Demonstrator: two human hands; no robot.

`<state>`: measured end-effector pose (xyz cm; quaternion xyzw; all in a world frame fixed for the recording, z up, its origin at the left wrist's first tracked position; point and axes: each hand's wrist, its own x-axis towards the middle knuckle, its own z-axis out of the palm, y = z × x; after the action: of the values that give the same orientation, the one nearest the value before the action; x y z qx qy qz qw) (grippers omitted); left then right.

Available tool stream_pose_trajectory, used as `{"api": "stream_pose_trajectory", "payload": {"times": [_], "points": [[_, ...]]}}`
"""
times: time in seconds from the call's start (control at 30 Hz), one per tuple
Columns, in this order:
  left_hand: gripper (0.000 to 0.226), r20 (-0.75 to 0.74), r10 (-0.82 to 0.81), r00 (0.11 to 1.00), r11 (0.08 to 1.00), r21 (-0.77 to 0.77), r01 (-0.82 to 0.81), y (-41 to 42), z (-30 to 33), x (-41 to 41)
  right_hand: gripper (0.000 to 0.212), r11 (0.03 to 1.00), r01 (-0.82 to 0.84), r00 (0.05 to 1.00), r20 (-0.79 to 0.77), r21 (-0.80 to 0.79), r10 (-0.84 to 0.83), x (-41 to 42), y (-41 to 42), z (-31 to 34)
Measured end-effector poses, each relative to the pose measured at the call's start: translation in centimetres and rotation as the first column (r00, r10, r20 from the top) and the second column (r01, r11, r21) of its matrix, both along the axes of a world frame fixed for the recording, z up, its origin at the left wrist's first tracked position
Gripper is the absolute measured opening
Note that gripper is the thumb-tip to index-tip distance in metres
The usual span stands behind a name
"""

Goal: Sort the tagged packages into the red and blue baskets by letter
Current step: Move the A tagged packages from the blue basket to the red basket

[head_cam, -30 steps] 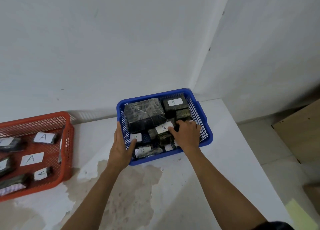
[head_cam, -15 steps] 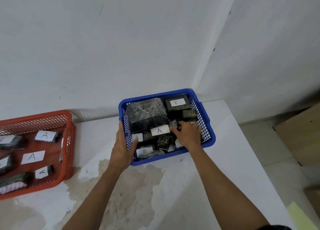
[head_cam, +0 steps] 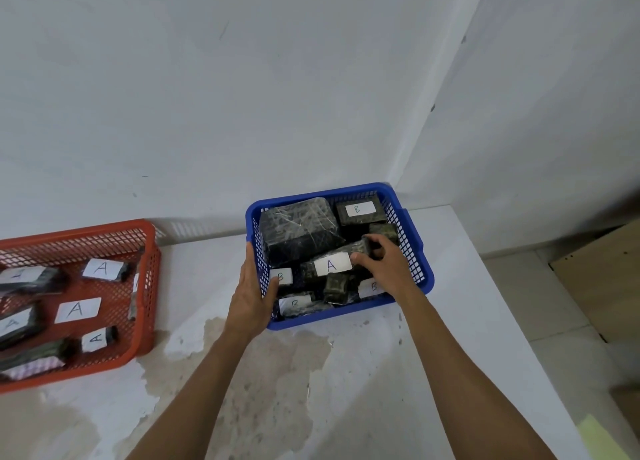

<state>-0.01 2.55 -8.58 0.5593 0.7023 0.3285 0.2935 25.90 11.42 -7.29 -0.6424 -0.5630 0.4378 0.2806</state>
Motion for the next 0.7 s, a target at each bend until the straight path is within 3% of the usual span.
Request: {"api": "stream_pose_trajectory", "payload": {"times": [0.27, 0.53, 0.7], "points": [[0.077, 0.032, -0.023, 0.999, 0.997, -0.071, 0.026, -0.3, 1.2, -0.8, 0.034, 0.982, 0.189, 0.952, -0.246, -0.004, -0.184, 2.0, -1.1, 2.3], [0.076, 0.065, -0.037, 0.997, 0.988, -0.148, 0.047, -1.9, 1.9, -1.3, 0.033, 0.974, 0.22, 0.903, -0.389, 0.056, -0.181, 2.3, -1.5, 4.4], [0.078, 0.067, -0.024, 0.997, 0.984, -0.175, 0.035, -2.4, 1.7, -1.4, 0.032, 0.974, 0.227, 0.892, -0.403, 0.005, -0.206, 2.5, -2.1, 4.7]]}}
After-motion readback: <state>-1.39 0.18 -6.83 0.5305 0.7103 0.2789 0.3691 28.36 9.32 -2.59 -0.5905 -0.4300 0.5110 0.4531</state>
